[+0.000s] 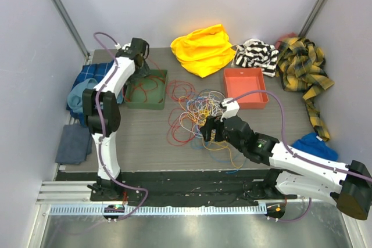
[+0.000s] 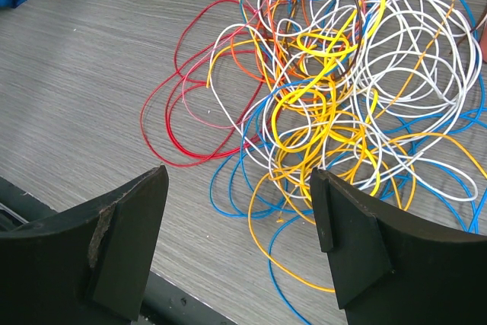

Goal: Untangle the cables

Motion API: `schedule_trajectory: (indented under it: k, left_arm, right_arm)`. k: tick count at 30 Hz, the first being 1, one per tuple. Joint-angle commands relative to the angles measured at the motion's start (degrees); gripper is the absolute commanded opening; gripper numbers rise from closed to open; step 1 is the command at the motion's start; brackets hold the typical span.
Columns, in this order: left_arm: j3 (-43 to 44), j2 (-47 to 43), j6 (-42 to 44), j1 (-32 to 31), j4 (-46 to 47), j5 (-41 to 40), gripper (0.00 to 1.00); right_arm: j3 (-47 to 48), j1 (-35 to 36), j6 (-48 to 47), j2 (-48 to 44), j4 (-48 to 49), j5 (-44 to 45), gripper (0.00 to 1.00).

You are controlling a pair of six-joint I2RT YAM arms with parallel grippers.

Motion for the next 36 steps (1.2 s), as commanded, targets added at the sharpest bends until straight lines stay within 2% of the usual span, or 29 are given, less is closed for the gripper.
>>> schedule_trajectory:
  k: [1,5,9,14,18,22,25,28,29,32,34,36]
  left_arm:
    - [-2.85,-10.10,5.09,0.39,-7.38,-12.09,0.79]
    - [-7.34,-15.73,5.09,0.39,-7.30,-12.18,0.80]
    - [-14.53,-21.88,5.09,0.30,-5.89,-8.33,0.80]
    - [-18.33,-25.22,5.79,-0.05,-7.65,-5.68,0.79]
    - [-25.51,-31.63,3.96,-0.58,-1.44,-3.93,0.77]
    - [-32.21,-39.54,2.81,-1.02,6.13,3.71,0.73]
    - [-36.52,-42.54,1.50,-2.95,9.91,6.35,0.71]
    - [-42.92,-48.77,0.52,-10.22,15.62,8.03,0.70]
    - [-44.77,-51.75,0.52,-16.95,20.43,6.90,0.70]
    - [-50.32,-53.53,0.79,-29.53,26.00,3.47,0.78]
    - [-51.64,-50.47,-0.79,-32.29,25.40,3.28,0.79]
    - [-53.48,-46.18,-3.51,-32.31,24.26,5.47,0.79]
  right_arm:
    - [0.83,0.08,-0.59,-0.36,2.17,0.36,0.84]
    - [1.44,0.08,-0.59,-0.01,2.53,-0.26,0.84]
    - [2.05,0.16,-0.15,0.52,2.70,-0.96,0.83]
    - [2.32,0.08,0.73,0.52,2.88,-1.84,0.83]
    - [2.32,0.16,1.35,0.78,3.58,-2.54,0.83]
    - [3.02,0.08,1.79,1.31,3.06,-2.98,0.83]
    - [3.02,0.16,1.79,0.79,2.00,-2.81,0.83]
    - [2.41,0.16,1.70,-0.44,0.33,-1.93,0.83]
    - [2.15,0.08,1.70,-1.49,-0.54,-1.15,0.83]
    - [1.18,0.16,2.14,-3.43,-2.56,0.70,0.83]
    - [1.18,0.16,2.49,-5.27,-3.79,1.76,0.82]
    - [1.44,0.08,2.75,-7.20,-5.47,2.29,0.83]
